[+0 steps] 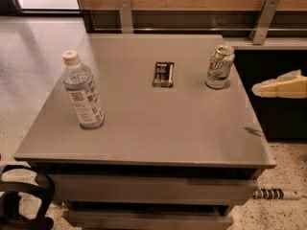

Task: Move 7up can near blue plastic bottle

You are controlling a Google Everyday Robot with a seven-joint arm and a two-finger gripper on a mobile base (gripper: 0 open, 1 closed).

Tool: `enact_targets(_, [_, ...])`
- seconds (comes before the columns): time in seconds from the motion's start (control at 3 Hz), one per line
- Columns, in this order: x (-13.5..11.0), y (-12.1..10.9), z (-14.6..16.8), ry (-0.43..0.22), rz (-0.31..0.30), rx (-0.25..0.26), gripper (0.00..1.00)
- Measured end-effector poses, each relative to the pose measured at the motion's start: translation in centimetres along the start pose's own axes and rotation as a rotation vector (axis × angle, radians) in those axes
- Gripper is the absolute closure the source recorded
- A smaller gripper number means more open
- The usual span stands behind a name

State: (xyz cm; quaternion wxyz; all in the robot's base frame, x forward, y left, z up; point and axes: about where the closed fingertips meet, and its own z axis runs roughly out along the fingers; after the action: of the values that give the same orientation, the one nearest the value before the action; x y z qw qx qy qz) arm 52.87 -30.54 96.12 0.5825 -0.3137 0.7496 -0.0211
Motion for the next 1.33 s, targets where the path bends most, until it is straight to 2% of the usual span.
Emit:
enact_targets(0.67, [-0.6,-0.1,0.9,-0.011,0.022,-0.019,0.00])
enact_targets(1.33, [-2.5,0.0,7.4,-0.114,0.097,-0.140,0.00])
